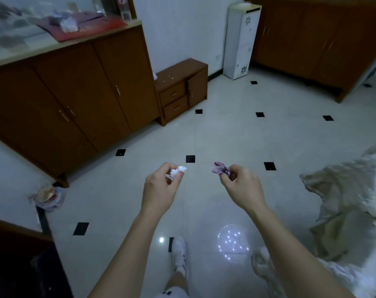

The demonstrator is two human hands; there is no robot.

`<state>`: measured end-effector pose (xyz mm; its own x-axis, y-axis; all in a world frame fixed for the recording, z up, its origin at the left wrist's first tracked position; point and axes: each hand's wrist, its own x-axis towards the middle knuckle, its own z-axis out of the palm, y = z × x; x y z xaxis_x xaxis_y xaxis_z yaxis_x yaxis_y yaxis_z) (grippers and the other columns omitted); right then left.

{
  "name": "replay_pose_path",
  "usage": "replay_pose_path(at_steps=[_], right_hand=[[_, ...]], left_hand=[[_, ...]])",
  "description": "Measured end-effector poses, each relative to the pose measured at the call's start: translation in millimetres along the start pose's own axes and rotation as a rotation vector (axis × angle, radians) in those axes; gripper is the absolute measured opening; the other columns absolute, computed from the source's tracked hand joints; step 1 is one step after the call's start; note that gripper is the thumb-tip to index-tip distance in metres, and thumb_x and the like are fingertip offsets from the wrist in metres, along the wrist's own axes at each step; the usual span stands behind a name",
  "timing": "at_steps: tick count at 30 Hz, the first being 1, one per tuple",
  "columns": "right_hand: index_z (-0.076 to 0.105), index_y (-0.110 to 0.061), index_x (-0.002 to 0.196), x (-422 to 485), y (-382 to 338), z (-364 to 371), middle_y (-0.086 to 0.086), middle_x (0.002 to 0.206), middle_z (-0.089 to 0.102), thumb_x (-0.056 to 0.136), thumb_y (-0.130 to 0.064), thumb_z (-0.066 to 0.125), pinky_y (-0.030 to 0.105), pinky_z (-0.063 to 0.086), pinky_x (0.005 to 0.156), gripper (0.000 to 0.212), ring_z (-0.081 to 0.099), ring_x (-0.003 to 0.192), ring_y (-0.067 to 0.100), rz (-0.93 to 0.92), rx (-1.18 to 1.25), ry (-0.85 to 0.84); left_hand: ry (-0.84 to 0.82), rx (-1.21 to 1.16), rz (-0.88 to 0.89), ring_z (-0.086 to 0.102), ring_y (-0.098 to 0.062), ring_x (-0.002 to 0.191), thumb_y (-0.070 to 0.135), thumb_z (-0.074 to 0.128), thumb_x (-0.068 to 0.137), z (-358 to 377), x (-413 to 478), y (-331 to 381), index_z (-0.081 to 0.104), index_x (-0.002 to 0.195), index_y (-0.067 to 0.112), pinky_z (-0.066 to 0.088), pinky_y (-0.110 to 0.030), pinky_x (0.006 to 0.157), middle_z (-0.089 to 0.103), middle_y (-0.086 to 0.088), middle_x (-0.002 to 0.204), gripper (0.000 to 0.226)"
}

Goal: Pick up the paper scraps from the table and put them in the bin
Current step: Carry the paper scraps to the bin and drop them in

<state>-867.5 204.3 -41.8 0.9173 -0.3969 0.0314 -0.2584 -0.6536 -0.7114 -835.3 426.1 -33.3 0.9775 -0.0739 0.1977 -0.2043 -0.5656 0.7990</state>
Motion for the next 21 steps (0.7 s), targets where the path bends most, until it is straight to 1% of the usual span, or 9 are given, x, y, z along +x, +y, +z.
replay_pose_path(at_steps=[2, 4, 8, 10, 12, 14, 18, 21], right_hand=[[0.044, -0.018, 0.059, 26.9, 3.2, 2.3, -0.001, 0.050, 0.046, 0.084, -0.038, 0.058, 0.030, 0.034, 0.047, 0.035, 0.046, 0.053, 0.018, 0.025, -0.008, 0.034], [0.040, -0.019, 0.058, 57.5, 3.8, 4.8, -0.001, 0.049, 0.043, 0.084, -0.038, 0.058, 0.030, 0.031, 0.046, 0.037, 0.043, 0.051, 0.016, 0.057, -0.014, 0.066], [0.041, -0.018, 0.058, 119.5, -3.0, 8.3, -0.002, 0.049, 0.042, 0.085, -0.037, 0.058, 0.031, 0.031, 0.047, 0.037, 0.041, 0.050, 0.018, 0.114, -0.015, 0.133], [0.044, -0.015, 0.059, 148.3, -8.6, 8.9, -0.001, 0.050, 0.043, 0.084, -0.035, 0.058, 0.032, 0.033, 0.048, 0.034, 0.043, 0.053, 0.020, 0.139, -0.023, 0.161], [0.046, -0.013, 0.061, 174.5, -13.5, 7.6, 0.000, 0.051, 0.043, 0.084, -0.034, 0.058, 0.032, 0.033, 0.048, 0.033, 0.043, 0.054, 0.021, 0.175, -0.021, 0.200], [0.048, -0.013, 0.062, 197.6, -15.3, 4.5, 0.000, 0.051, 0.045, 0.084, -0.033, 0.058, 0.032, 0.034, 0.048, 0.031, 0.044, 0.055, 0.021, 0.217, -0.021, 0.244], [0.045, -0.018, 0.059, 227.9, -6.9, -7.6, -0.002, 0.048, 0.044, 0.084, -0.033, 0.059, 0.031, 0.033, 0.047, 0.032, 0.043, 0.051, 0.015, 0.282, -0.047, 0.340], [0.044, -0.017, 0.059, 243.1, 7.0, -20.5, 0.000, 0.050, 0.045, 0.084, -0.036, 0.059, 0.032, 0.034, 0.047, 0.034, 0.044, 0.051, 0.018, 0.357, -0.071, 0.390]], left_hand=[[-0.048, -0.005, 0.025, 0.048, -0.006, 0.050, 0.052, 0.061, 0.089, 15.8, 33.2, -3.5, 0.058, 0.079, 0.031, 0.033, -0.014, 0.046, 0.054, 0.014, 0.058, 0.024], [-0.087, -0.007, 0.048, 0.053, -0.009, 0.055, 0.052, 0.061, 0.089, 29.7, 71.1, -7.4, 0.058, 0.080, 0.030, 0.037, -0.019, 0.048, 0.057, 0.010, 0.063, 0.025], [-0.148, -0.011, 0.103, 0.058, -0.006, 0.064, 0.055, 0.059, 0.090, 48.8, 156.0, -10.2, 0.058, 0.080, 0.033, 0.038, -0.014, 0.049, 0.061, 0.019, 0.072, 0.024], [-0.177, -0.017, 0.128, 0.060, -0.007, 0.067, 0.055, 0.059, 0.089, 58.2, 195.8, -9.3, 0.059, 0.081, 0.032, 0.040, -0.016, 0.051, 0.063, 0.015, 0.075, 0.024], [-0.216, -0.050, 0.151, 0.060, -0.009, 0.065, 0.054, 0.060, 0.089, 69.1, 230.6, -6.5, 0.059, 0.081, 0.030, 0.043, -0.021, 0.054, 0.063, 0.011, 0.073, 0.025], [-0.268, -0.077, 0.180, 0.058, -0.011, 0.061, 0.056, 0.059, 0.088, 82.9, 261.6, -0.4, 0.059, 0.081, 0.029, 0.043, -0.024, 0.053, 0.061, 0.011, 0.070, 0.027], [-0.364, -0.115, 0.237, 0.053, -0.010, 0.054, 0.056, 0.059, 0.088, 118.7, 306.3, 14.8, 0.058, 0.080, 0.027, 0.046, -0.031, 0.053, 0.057, 0.010, 0.065, 0.030], [-0.429, -0.144, 0.287, 0.055, -0.012, 0.056, 0.055, 0.059, 0.089, 149.1, 328.5, 29.9, 0.057, 0.079, 0.027, 0.048, -0.033, 0.056, 0.060, 0.008, 0.068, 0.029]])
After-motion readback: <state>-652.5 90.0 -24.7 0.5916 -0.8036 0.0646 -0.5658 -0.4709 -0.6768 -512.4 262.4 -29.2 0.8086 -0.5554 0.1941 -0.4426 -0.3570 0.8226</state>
